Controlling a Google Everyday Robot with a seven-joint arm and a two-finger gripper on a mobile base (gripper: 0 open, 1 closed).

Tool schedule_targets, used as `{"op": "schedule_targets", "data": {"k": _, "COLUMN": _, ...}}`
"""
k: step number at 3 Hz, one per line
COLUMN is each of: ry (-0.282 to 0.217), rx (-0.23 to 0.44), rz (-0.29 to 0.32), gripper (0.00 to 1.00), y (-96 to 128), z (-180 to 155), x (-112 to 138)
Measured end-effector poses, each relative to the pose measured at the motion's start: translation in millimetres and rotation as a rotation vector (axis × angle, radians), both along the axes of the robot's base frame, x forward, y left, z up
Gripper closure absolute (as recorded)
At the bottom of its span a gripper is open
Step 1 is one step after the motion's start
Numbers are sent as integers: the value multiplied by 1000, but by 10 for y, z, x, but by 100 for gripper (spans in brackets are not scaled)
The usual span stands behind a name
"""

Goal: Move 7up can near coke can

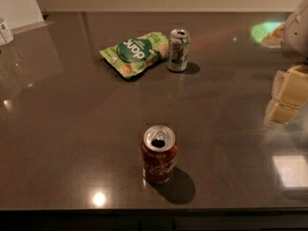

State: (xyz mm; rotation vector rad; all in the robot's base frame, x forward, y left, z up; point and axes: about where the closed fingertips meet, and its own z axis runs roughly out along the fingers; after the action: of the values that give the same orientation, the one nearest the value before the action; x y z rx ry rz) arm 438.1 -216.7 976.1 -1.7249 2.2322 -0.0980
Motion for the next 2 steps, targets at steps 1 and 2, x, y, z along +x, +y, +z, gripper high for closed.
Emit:
{"op": "schedule_targets", "data": {"k": 1, "ry": -5, "rx": 1, "rz": -2, "gripper": 0, "y": 4, "z": 8, "x": 4}}
{"op": "schedule_targets", "data": {"k": 2, "ry": -27, "rx": 25, "rz": -32, "gripper": 0, "y": 33, "z": -13, "x": 132}}
